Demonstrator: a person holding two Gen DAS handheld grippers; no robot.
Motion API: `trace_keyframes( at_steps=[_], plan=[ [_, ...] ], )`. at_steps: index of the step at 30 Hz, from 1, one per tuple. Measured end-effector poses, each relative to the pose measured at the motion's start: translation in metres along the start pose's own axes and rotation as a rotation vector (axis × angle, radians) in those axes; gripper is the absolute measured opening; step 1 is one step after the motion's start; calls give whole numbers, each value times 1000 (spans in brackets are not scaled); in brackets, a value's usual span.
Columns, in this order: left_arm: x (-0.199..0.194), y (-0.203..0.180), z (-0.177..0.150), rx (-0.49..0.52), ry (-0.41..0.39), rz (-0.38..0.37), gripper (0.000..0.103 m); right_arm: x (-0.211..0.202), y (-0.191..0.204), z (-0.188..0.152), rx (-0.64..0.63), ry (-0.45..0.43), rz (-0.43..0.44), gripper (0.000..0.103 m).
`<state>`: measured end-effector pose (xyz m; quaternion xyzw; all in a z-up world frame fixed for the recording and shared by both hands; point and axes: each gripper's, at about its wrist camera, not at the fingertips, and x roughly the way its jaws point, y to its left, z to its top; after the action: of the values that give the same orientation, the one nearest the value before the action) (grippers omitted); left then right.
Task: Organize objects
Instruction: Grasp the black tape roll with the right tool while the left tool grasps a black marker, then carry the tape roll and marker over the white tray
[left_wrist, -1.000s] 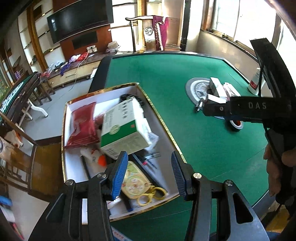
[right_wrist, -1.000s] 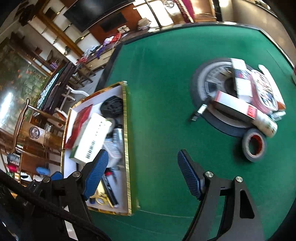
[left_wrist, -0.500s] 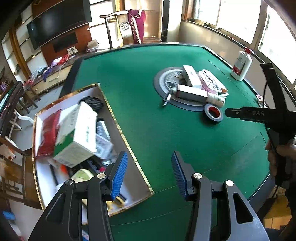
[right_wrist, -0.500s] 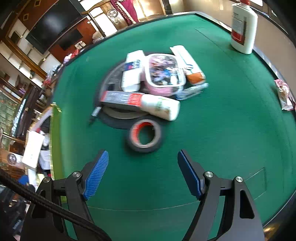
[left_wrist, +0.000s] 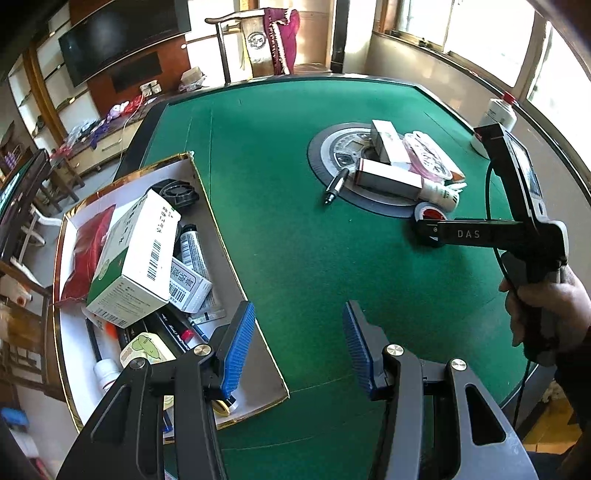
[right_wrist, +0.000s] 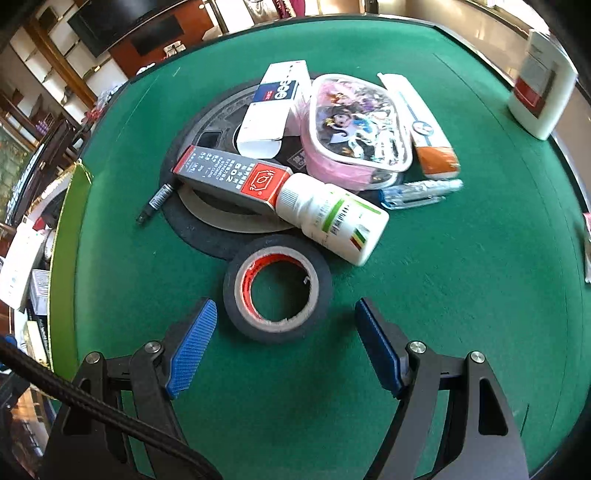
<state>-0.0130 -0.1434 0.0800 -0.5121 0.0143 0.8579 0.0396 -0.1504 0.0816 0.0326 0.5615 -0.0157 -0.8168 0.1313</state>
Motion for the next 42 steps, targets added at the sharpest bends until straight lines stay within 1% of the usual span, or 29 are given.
trace_keyframes(
  at_steps=[1,2,3,4,6,8,10,12,13,14,15,17,19,20,23,27,28,29,30,33,37,40,42],
  plan=[
    [2,0,1,-8,2,-1,44,0,2,1,-17,-20,-9,77],
    [5,0,3,-14,6,-6,44,1,3,1,-28,-22,-13,73],
    [7,0,5,-21,12,-15,44,2,5,1,-47,-23,-29,71],
    [10,0,9,-29,20,-31,44,1,7,1,-69,-25,-43,62],
    [17,1,20,-46,28,-64,43,-2,10,-2,-94,-17,-61,62],
    [25,0,34,-55,37,-86,43,-9,6,-8,-82,-17,-47,62],
    [36,-3,54,-38,35,-106,43,-18,-1,-13,-70,-28,-23,62],
    [50,-7,76,-8,31,-106,43,-28,-10,-21,-56,-33,1,62],
    [60,-10,88,12,39,-118,43,-31,-13,-25,-49,-33,6,62],
    [71,-12,97,28,57,-115,43,-34,-17,-28,-41,-31,13,62],
    [79,-14,104,41,68,-107,43,-38,-22,-32,-32,-29,18,62],
    [98,-22,118,87,93,-121,43,-42,-30,-37,-13,-29,24,62],
    [112,-29,125,135,114,-98,43,-45,-38,-42,3,-28,32,62],
    [120,-33,126,161,133,-103,43,-47,-43,-45,12,-29,35,62],
    [137,-40,131,193,151,-81,43,-49,-51,-49,37,-25,41,62],
    [149,-46,136,202,155,-85,42,-45,-56,-47,58,-21,43,62],
    [153,-46,138,198,160,-87,38,-44,-57,-47,62,-21,43,62],
    [157,-45,138,195,172,-96,17,-45,-57,-47,64,-20,47,62],
    [160,-47,137,199,184,-97,12,-45,-58,-47,64,-20,49,62],
    [161,-50,134,217,166,-78,12,-46,-57,-47,67,-24,55,62],
    [156,-48,123,172,164,-72,12,-47,-55,-46,67,-26,61,62],
    [146,-53,104,147,155,-61,12,-48,-50,-46,61,-28,68,62],
    [137,-61,87,150,152,-53,12,-48,-46,-48,56,-26,71,62]
  ],
)
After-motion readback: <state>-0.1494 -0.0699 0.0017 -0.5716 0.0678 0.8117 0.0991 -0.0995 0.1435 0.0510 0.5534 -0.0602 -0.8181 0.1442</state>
